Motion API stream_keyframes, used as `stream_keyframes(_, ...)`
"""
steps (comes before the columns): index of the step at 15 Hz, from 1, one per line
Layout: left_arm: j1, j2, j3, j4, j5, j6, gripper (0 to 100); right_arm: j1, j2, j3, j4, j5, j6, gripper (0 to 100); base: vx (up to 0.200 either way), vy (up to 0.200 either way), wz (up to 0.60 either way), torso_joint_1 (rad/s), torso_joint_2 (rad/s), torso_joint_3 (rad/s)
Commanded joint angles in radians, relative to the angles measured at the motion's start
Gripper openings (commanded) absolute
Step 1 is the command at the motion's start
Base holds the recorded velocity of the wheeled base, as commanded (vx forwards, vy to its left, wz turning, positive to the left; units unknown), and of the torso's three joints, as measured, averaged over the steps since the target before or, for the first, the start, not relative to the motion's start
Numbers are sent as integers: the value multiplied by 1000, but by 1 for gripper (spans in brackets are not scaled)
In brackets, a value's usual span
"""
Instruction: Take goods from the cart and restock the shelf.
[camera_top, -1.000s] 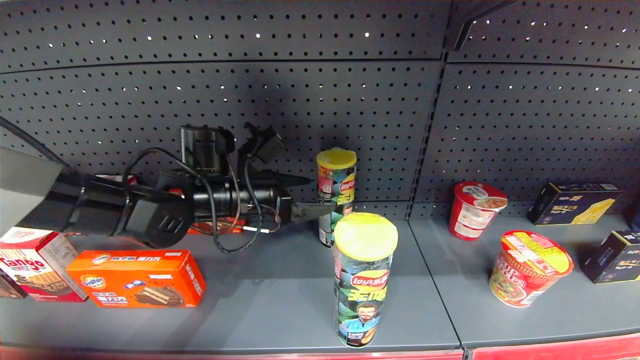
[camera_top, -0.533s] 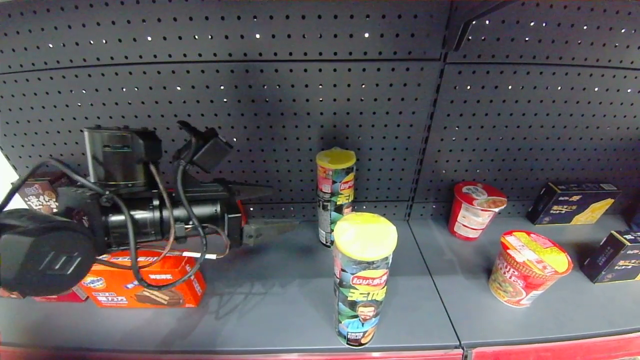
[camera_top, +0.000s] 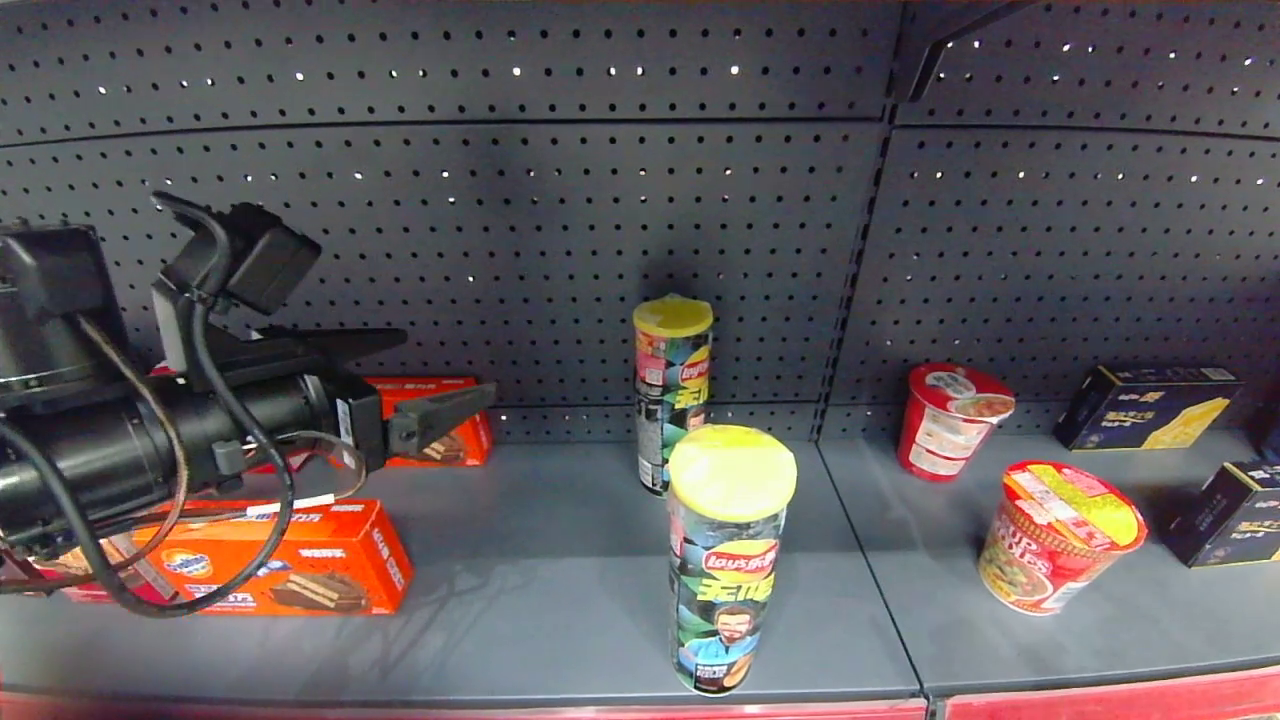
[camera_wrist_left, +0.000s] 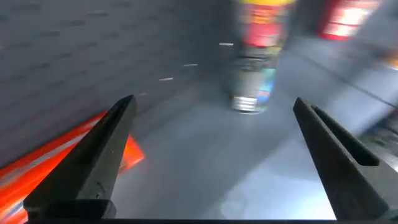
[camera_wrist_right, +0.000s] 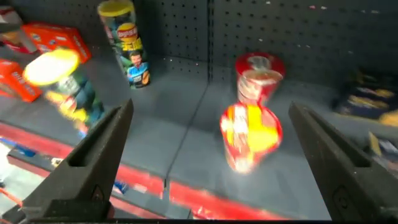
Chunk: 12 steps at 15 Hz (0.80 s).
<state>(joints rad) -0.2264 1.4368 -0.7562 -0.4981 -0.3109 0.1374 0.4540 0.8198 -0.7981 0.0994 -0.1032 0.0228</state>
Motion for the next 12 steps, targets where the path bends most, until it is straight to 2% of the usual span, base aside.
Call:
stream_keyframes(1,-14,-82,38,3,56,-7,100,68,162,46,-70,-44,2,100,0,0,0,0,0,0)
stream_keyframes(2,-16,-128,89,3,102,-7,100,121,206,79,-121,-107,14,100,0,0,0,0,0,0)
stream_keyframes(3,-13,-173,153,3,115,-6,100,178,245,119,-156,-165,42,100,0,0,0,0,0,0)
stream_keyframes(5,-4,-216,222,16,164,1,100,256,302,184,-230,-237,68,100,0,0,0,0,0,0)
stream_keyframes(7,-2,-239,227,67,188,-1,100,285,363,238,-345,-243,69,100,0,0,0,0,0,0)
stream_keyframes(12,21,-236,224,73,187,1,100,296,466,200,-380,-268,68,100,0,0,0,0,0,0)
